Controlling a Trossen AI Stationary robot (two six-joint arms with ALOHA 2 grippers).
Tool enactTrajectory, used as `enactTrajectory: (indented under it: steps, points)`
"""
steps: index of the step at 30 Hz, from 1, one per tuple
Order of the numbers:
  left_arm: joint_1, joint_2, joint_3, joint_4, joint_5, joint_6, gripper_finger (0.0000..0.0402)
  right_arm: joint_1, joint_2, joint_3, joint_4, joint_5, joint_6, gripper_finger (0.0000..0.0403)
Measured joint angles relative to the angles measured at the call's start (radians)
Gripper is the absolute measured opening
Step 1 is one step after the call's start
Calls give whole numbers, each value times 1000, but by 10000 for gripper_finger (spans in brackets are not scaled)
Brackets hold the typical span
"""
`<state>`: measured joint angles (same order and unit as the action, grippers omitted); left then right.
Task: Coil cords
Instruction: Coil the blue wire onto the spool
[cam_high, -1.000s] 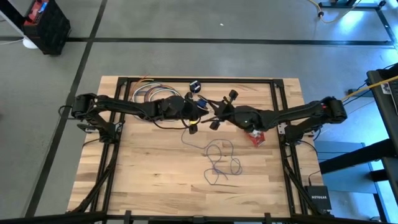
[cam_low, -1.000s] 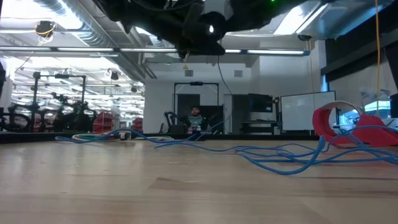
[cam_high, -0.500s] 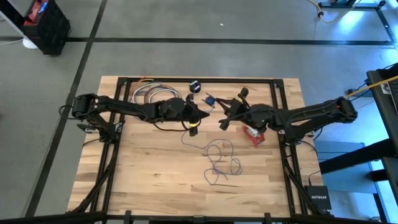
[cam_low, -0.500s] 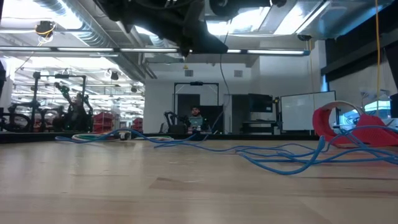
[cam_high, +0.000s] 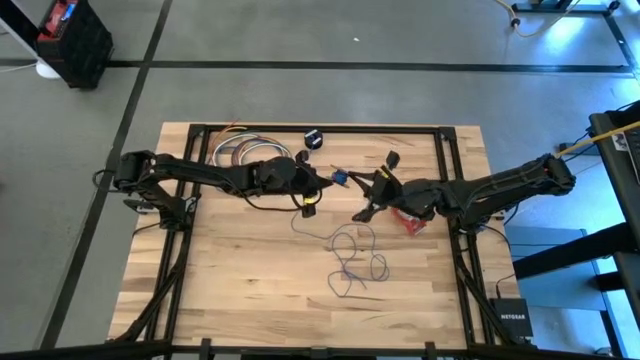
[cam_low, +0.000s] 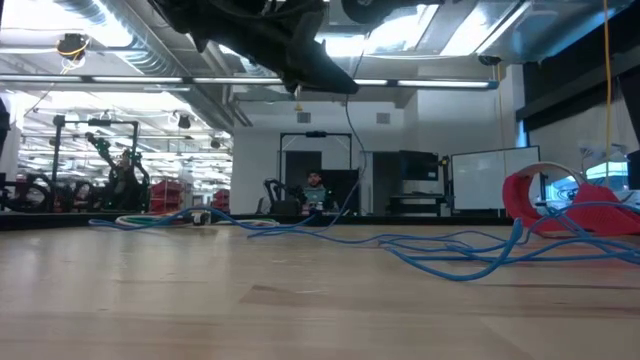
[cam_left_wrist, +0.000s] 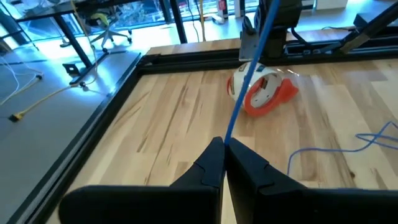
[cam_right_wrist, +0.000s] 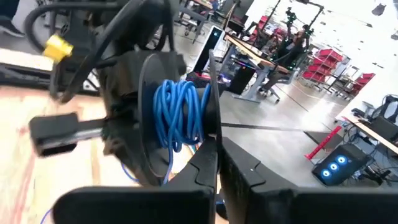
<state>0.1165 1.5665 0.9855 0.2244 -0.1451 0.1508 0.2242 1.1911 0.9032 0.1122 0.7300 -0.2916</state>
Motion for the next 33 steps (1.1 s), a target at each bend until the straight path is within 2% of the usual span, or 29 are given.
enactTrajectory:
  steps: [9,18,22,27,33]
  points:
    - [6,-73,-1,-74,-27,18,5,47,-2,1,-166,23,3,12]
    - [4,-148,1,-132,-25,2,5,-12,77,0,-323,37,92,12]
    - [-11,-144,1,-140,-26,-31,5,-70,149,-2,-307,73,112,12]
    - [-37,-122,1,-132,-28,-57,5,-132,235,-2,-212,70,113,12]
    - [-51,-69,2,-73,-30,-71,5,-189,297,-5,-43,9,111,12]
